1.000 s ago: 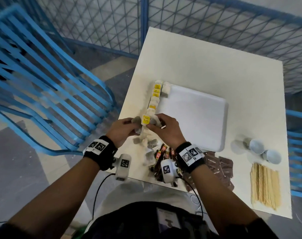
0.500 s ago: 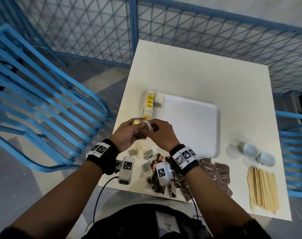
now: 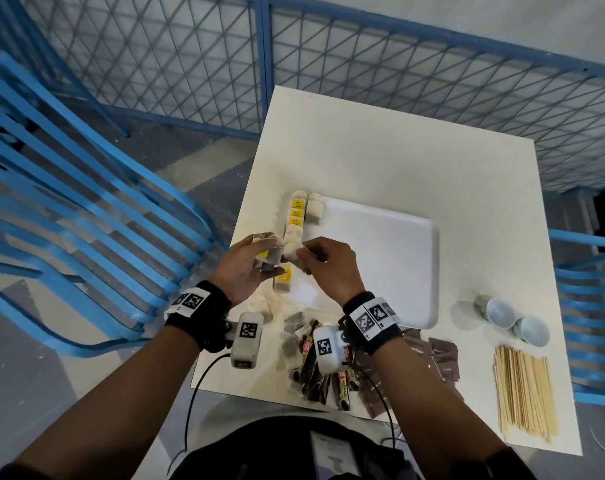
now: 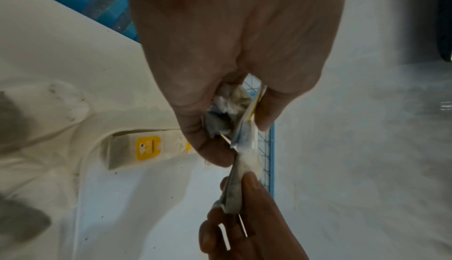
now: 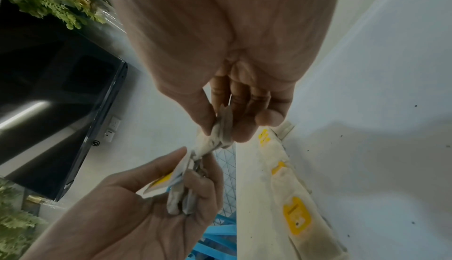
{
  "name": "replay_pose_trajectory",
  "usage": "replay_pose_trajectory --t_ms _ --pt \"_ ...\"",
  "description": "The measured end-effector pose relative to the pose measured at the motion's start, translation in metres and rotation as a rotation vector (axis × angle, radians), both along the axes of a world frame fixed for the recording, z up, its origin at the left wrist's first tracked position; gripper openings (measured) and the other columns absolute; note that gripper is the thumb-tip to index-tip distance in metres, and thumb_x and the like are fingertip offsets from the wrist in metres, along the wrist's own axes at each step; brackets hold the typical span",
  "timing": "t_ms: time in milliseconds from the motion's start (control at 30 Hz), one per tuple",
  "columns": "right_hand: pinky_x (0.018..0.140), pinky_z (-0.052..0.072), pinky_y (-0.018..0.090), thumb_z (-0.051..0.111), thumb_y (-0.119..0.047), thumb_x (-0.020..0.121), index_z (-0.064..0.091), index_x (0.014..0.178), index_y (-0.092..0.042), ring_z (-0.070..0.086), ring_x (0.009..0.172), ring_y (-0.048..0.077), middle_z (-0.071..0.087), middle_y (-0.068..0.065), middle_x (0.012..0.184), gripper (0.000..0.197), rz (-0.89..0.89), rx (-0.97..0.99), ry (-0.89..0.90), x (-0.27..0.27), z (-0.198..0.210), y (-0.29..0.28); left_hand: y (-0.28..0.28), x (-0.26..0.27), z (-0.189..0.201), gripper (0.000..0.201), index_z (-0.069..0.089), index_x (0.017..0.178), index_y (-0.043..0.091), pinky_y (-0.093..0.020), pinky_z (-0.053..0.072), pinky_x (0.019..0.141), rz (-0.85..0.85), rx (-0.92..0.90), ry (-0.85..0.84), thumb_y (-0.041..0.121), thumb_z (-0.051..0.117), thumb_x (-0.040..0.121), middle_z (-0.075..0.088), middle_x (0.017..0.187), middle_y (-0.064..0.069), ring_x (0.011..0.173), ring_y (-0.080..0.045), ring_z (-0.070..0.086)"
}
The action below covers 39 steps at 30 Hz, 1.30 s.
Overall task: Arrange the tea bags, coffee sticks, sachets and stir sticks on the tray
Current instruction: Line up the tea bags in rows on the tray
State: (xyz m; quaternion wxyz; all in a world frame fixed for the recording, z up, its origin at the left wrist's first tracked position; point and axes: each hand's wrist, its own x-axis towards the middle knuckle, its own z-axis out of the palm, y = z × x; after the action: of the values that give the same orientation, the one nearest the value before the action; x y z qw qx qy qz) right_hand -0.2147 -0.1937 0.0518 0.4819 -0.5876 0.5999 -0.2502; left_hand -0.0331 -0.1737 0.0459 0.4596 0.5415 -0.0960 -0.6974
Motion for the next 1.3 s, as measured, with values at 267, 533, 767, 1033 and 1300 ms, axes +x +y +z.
replay_pose_trajectory --t_ms 267,533,767,1033,1300 --pt "0.073 0.057 0.030 0.071 -0.026 0.088 0.073 0.088 -0.022 0.068 0.067 0.013 0.072 -0.006 0.073 0.005 -0.098 -0.002 -0.020 -0.005 0.000 -0.002 -0.004 0.008 -0.006 0.027 0.062 0.094 0.020 -0.032 0.054 0.062 0.038 0.110 -0.059 0.045 0.072 0.089 0.067 0.084 -0.007 0.078 -0.023 0.069" --pt "0.063 0.041 0.007 0.079 -0.026 0.085 0.074 0.085 -0.016 0.062 0.065 0.006 0.069 -0.006 0.076 0.011 -0.181 -0.215 0.088 -0.002 -0.005 0.000 0.011 -0.007 -0.010 0.007 0.069 0.098 0.006 -0.027 0.047 0.050 -0.112 0.063 -0.133 0.012 0.067 0.097 0.062 0.078 -0.009 0.056 -0.015 0.057" --pt "0.071 0.048 0.013 0.071 -0.016 0.087 0.073 0.111 -0.017 0.055 0.069 0.005 0.060 -0.002 0.097 0.024 0.098 -0.378 0.148 0.009 -0.010 0.021 0.012 -0.018 0.000 0.012 0.073 0.105 0.010 -0.026 0.048 0.055 -0.120 0.003 -0.053 0.017 0.066 0.097 0.068 0.081 -0.004 0.065 -0.015 0.060" --pt "0.071 0.048 0.018 0.069 -0.022 0.089 0.073 0.096 -0.022 0.061 0.072 0.008 0.067 -0.005 0.091 0.008 -0.082 -0.320 0.070 0.007 0.000 0.013 0.019 -0.009 -0.005 0.012 0.074 0.101 0.008 -0.027 0.040 0.052 -0.158 -0.072 -0.274 0.018 0.071 0.094 0.069 0.091 -0.025 0.074 -0.028 0.055" --pt "0.072 0.044 0.009 0.077 -0.036 0.086 0.080 0.088 -0.023 0.063 0.076 -0.008 0.073 -0.015 0.081 0.013 0.026 0.016 0.043 0.004 0.008 -0.002 0.024 -0.009 0.002 0.012 0.070 0.101 -0.001 -0.029 0.036 0.049 -0.258 -0.196 -0.396 0.007 0.072 0.092 0.068 0.093 -0.037 0.067 -0.030 0.063"
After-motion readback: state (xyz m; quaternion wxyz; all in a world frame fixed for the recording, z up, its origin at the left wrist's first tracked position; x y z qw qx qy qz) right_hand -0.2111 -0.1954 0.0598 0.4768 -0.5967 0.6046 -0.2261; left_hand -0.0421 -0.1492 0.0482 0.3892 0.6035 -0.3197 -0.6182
